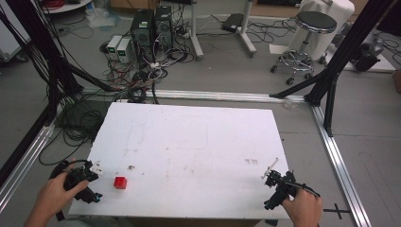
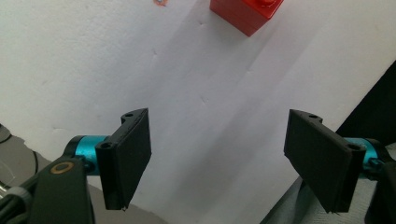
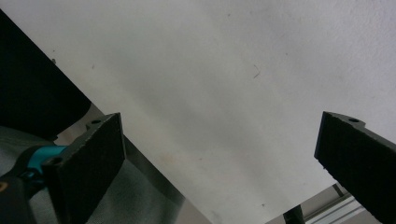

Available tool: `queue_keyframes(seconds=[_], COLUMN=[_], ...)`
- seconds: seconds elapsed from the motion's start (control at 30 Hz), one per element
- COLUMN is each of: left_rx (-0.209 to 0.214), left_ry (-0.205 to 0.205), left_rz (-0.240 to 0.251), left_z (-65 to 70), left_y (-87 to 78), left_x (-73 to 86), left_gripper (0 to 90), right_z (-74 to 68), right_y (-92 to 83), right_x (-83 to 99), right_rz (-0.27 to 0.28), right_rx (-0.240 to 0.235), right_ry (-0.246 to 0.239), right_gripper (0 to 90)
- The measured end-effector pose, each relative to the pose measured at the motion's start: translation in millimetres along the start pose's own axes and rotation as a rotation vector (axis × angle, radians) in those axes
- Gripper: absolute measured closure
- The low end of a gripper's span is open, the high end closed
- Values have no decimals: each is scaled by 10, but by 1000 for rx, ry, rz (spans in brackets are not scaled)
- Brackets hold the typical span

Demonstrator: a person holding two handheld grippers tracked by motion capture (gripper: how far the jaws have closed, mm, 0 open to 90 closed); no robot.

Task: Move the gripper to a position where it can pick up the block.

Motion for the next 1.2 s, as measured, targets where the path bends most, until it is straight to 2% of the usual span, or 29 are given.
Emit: queue_keyframes(seconds=[0.47, 0.5, 0.6, 0.63, 0.9, 1.2], left_rx=[2, 5, 5, 7, 19, 12], left_ry=[4, 23, 31, 47, 78, 103], left_rz=[12, -1, 5, 2, -15, -15], left_z=[6, 10, 18, 15, 21, 16], left_y=[4, 7, 2, -6, -9, -1], left_x=[5, 7, -13, -15, -10, -32], left_gripper=[234, 234, 234, 235, 234, 235], right_z=[-4, -6, -8, -10, -11, -17], right_y=[-4, -4, 4, 5, -5, -3], right_x=[-6, -8, -8, -8, -15, 4], right_rz=[1, 1, 1, 2, 12, 11], right_rx=[-2, -2, -1, -1, -8, -14], right_ry=[-6, -5, -19, -18, -18, -4], right_gripper=[11, 11, 11, 11, 11, 11])
Point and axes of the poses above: each handheld gripper's, and its own axes: y roughly forward along the jaws, x roughly out of its underside, z roughly to its right, the point moved 6 cm from there along y, roughly forward along the jaws, and after that the axes turned 8 degrees about y, right-handed, at the moved point
